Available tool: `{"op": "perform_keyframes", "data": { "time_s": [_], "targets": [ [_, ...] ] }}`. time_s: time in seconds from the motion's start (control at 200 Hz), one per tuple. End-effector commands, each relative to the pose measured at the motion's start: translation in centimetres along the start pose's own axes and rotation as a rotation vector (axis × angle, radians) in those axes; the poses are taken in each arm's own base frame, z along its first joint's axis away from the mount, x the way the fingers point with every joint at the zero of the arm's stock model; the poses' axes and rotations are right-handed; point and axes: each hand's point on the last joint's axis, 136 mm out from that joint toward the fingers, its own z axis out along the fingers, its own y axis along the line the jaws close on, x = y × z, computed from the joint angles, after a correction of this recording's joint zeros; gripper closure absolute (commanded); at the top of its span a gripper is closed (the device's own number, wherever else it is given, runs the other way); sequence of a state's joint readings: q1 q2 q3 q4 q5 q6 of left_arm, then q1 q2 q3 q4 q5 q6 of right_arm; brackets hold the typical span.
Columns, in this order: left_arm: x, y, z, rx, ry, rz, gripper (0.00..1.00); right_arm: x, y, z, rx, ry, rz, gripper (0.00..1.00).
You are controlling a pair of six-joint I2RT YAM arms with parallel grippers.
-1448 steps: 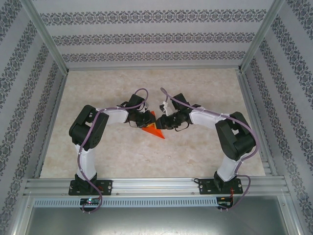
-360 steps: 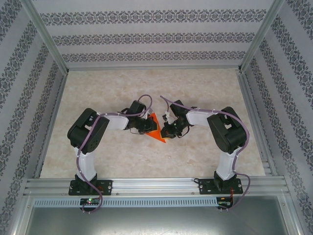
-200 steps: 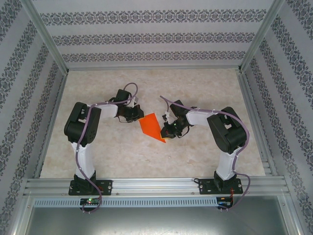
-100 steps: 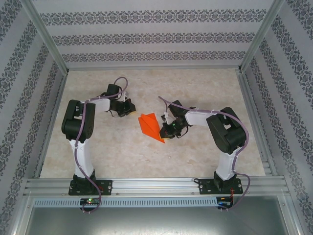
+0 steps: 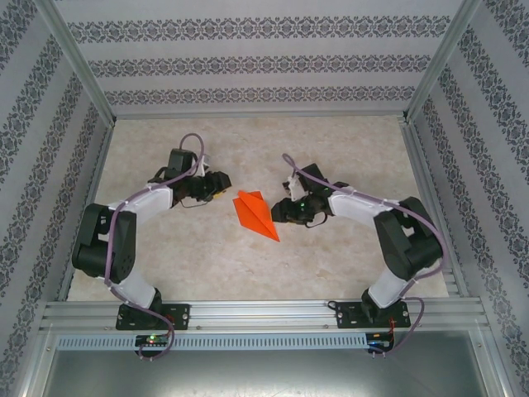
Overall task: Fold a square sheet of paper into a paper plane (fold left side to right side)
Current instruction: Fourth fold the wing at the center of the table, then pick up the paper from the center of the table.
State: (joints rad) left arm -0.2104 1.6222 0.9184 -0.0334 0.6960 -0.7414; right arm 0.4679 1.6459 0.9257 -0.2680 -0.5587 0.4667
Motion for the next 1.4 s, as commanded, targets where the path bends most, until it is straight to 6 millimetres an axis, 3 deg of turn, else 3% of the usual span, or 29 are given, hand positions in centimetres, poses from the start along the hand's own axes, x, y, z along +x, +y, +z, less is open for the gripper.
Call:
{"op": "perform_keyframes", "data": {
  "time_s": [0.0, 0.115, 0.38, 0.615, 0.899, 1.004, 1.219, 1.399],
  "targets": [
    [1.9, -0.8, 1.4, 0.015, 0.011, -0.037, 0.56, -2.0, -0.9, -2.1, 0.043, -0.133, -0.019, 0.47],
    [3.3, -0.7, 3.2, -0.001, 0.036, -0.039, 0.56, -2.8, -0.9, -3.3, 0.028, -0.198, -0.009, 0.43],
    [4.3, -0.4, 7.0, -0.007, 0.108, -0.048, 0.58, -2.1, -0.8, -3.2, 0.004, -0.197, 0.004, 0.43],
    [4.2, 0.0, 8.2, -0.007, 0.127, -0.057, 0.58, -1.7, -1.1, -3.7, 0.014, -0.194, -0.002, 0.43],
    [3.8, -1.0, 10.1, 0.023, 0.151, -0.044, 0.72, -1.9, -1.1, -4.9, -0.012, -0.232, 0.01, 0.37],
    [3.3, -1.9, 9.9, 0.044, 0.137, -0.027, 0.82, -2.3, -0.8, -5.7, -0.063, -0.266, 0.032, 0.3],
    [2.1, -4.6, 7.3, 0.069, 0.064, 0.059, 0.98, -4.0, -0.6, -8.8, -0.216, -0.406, 0.091, 0.03],
    [0.0, -9.0, 2.5, 0.107, -0.064, 0.174, 1.0, -5.5, 1.6, -11.5, -0.374, -0.45, 0.059, 0.02]
  ]
}}
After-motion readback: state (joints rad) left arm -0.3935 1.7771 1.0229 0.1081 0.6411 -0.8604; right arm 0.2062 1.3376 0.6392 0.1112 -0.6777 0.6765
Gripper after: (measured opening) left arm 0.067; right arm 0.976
